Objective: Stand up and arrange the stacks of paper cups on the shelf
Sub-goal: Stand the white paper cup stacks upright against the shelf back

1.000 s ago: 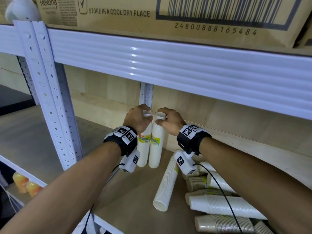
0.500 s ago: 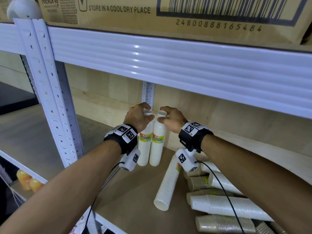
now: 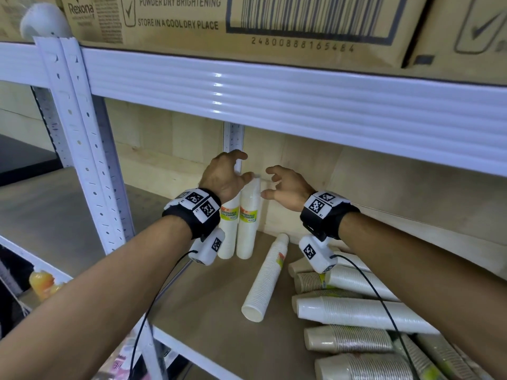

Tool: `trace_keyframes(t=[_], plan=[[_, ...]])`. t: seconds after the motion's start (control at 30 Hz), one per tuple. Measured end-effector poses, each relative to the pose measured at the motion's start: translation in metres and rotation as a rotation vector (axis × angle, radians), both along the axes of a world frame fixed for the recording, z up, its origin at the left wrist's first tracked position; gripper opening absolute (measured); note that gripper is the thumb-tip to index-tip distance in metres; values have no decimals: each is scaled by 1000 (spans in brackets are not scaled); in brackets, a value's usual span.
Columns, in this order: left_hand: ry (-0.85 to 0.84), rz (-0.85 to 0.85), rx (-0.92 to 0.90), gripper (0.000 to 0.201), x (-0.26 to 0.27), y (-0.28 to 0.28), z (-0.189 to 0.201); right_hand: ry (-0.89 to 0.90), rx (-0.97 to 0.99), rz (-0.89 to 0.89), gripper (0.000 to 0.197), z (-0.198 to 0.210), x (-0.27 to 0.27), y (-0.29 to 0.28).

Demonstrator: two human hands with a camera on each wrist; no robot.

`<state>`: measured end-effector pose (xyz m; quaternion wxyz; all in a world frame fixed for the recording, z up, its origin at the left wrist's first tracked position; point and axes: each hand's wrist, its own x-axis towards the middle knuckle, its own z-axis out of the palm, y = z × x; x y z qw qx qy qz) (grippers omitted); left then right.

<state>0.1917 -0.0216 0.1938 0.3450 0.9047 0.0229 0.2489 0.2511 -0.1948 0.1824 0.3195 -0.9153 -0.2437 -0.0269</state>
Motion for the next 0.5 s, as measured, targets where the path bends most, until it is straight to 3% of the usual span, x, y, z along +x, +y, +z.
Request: trace_keyframes(t=[0.2, 0.5], plan=[[27, -115, 27, 44, -18, -31, -4, 24, -112, 6, 62, -3, -31, -39], [326, -225, 106, 57, -34, -69, -74, 217, -314, 4, 63, -43, -80, -103]])
